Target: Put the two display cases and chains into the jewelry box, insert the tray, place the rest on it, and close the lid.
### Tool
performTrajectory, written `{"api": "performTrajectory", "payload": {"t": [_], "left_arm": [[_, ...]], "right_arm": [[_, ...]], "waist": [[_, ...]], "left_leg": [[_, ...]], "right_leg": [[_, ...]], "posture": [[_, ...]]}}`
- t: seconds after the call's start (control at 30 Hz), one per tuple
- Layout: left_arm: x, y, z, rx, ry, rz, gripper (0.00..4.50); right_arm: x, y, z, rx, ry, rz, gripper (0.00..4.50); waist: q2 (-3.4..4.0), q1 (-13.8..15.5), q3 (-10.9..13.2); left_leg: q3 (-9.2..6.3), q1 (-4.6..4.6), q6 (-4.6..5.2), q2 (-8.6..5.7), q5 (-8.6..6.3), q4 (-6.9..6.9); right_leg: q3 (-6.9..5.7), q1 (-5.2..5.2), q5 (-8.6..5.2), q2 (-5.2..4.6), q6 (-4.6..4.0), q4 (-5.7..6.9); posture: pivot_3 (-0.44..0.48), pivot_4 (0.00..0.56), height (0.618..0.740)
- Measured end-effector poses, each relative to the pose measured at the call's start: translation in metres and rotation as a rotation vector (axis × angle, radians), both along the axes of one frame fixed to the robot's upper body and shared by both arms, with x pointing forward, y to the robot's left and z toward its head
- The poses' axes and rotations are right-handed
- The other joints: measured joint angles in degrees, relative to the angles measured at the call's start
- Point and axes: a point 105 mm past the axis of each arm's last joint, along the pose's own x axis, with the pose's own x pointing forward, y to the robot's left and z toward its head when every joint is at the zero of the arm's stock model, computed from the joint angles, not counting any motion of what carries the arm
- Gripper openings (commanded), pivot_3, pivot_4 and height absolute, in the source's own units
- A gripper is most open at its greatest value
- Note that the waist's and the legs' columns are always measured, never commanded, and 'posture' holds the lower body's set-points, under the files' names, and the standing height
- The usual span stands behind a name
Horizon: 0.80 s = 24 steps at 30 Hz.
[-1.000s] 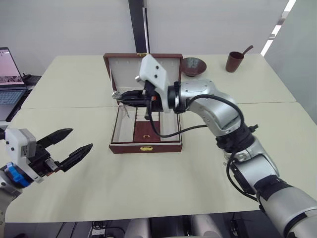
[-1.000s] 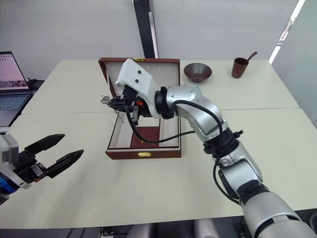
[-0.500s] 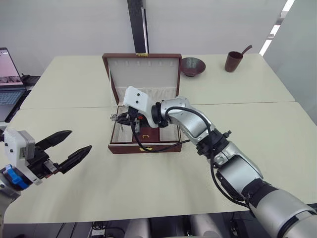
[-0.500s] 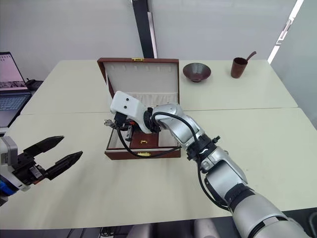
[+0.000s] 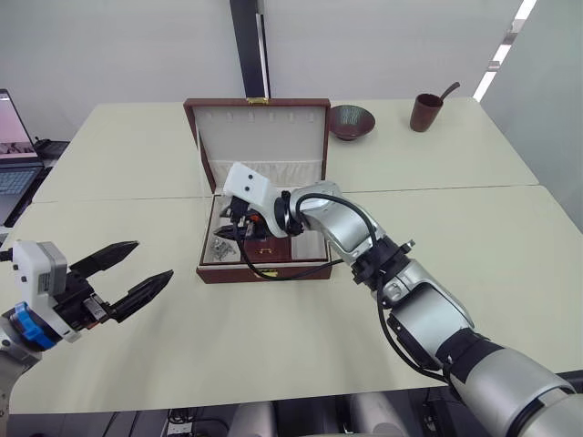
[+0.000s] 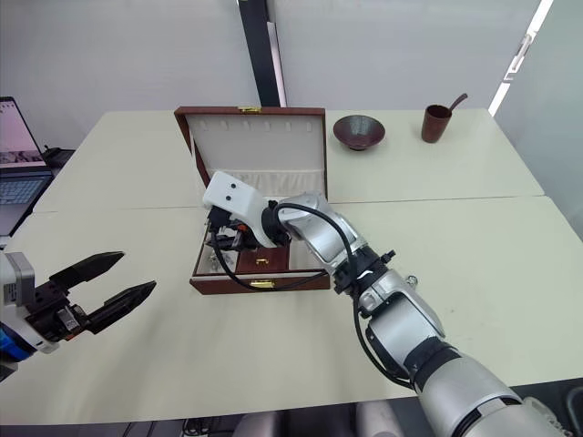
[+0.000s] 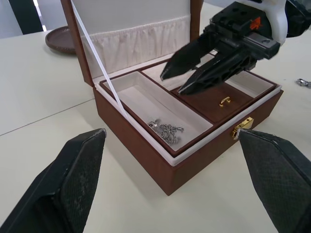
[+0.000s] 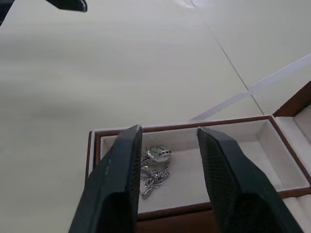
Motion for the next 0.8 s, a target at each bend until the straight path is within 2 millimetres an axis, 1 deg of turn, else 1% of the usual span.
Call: {"api": "performTrajectory", "payload": {"t": [0.13,0.2,0.23,0.33,0.4,0.53,0.6,0.67,0.73,0.8], "left_arm": [[-0.001,-0.003,0.001,-0.011,-0.001,-0.013,4.50],[0.000,-0.003,0.001,-0.014,0.005,-0.012,4.50],[-0.001,-0.002,0.000,-0.015,0.010,-0.010,4.50],[-0.001,-0.001,-0.001,-0.016,0.014,-0.009,4.50],[0.000,-0.001,-0.001,-0.017,0.015,-0.016,4.50],[0.001,0.000,-0.003,-0.003,0.020,-0.035,4.50],[0.004,0.002,-0.002,0.009,0.015,-0.039,4.50],[0.007,0.005,-0.001,0.017,0.007,-0.042,4.50],[0.011,0.011,-0.002,0.026,0.005,-0.034,4.50],[0.014,0.019,-0.004,0.036,0.013,-0.010,4.50]], "right_arm": [[0.005,-0.020,0.025,0.066,-0.058,-0.036,4.05],[0.004,-0.036,0.035,0.100,-0.103,-0.042,4.05],[0.002,-0.048,0.037,0.109,-0.133,-0.044,4.05],[0.005,-0.082,0.038,0.116,-0.163,-0.095,4.05],[0.003,-0.100,0.042,0.130,-0.187,-0.115,4.05],[0.000,-0.145,0.046,0.121,-0.248,-0.201,4.05],[-0.001,-0.165,0.042,0.114,-0.253,-0.245,4.05],[-0.004,-0.189,0.034,0.085,-0.251,-0.305,4.05],[-0.007,-0.223,0.020,0.045,-0.231,-0.398,4.05],[-0.010,-0.249,0.009,0.010,-0.225,-0.472,4.05]], "waist": [[-0.03,0.07,-0.01],[-0.06,0.15,-0.03],[-0.07,0.24,-0.03],[-0.14,0.26,-0.06],[-0.11,0.16,-0.03],[-0.11,0.17,0.00],[-0.10,0.21,0.00],[-0.11,0.27,0.01],[-0.11,0.72,0.05],[-0.09,1.05,0.10]], "left_leg": [[-0.05,-0.03,0.00,0.02,0.00,0.00],[-0.09,-0.06,0.00,0.00,0.00,0.00],[-0.15,-0.09,0.00,0.01,0.00,0.01],[-0.10,-0.10,0.00,-0.01,0.00,0.01],[-0.08,-0.09,0.00,-0.02,0.00,0.00],[-0.09,-0.09,0.00,-0.05,0.00,-0.01],[-0.09,-0.08,0.00,-0.05,0.00,-0.01],[-0.09,-0.08,0.00,-0.05,0.00,0.00],[-0.06,-0.10,0.00,-0.08,0.00,0.00],[0.03,-0.09,0.00,-0.12,0.00,0.00]], "right_leg": [[-0.01,0.00,0.00,-0.05,0.00,-0.02],[-0.01,0.02,0.00,-0.05,0.00,-0.04],[-0.02,0.03,0.00,-0.05,0.00,-0.06],[-0.02,0.02,0.00,-0.05,0.01,-0.07],[-0.02,0.02,0.00,-0.03,0.01,-0.07],[-0.01,0.02,-0.02,0.00,-0.03,-0.07],[-0.01,0.03,-0.03,0.04,-0.05,-0.07],[0.00,0.05,-0.04,0.10,-0.05,-0.08],[0.00,0.05,-0.05,0.08,-0.06,-0.10],[0.00,0.04,-0.05,0.09,-0.05,-0.10]], "posture": [[0.000,0.150,0.740],[0.000,0.150,0.740],[0.000,0.150,0.740],[0.000,0.150,0.740],[0.000,0.150,0.740],[0.000,0.150,0.740],[0.000,0.150,0.740],[0.000,0.150,0.740],[0.000,0.150,0.740],[0.000,0.150,0.740]]}}
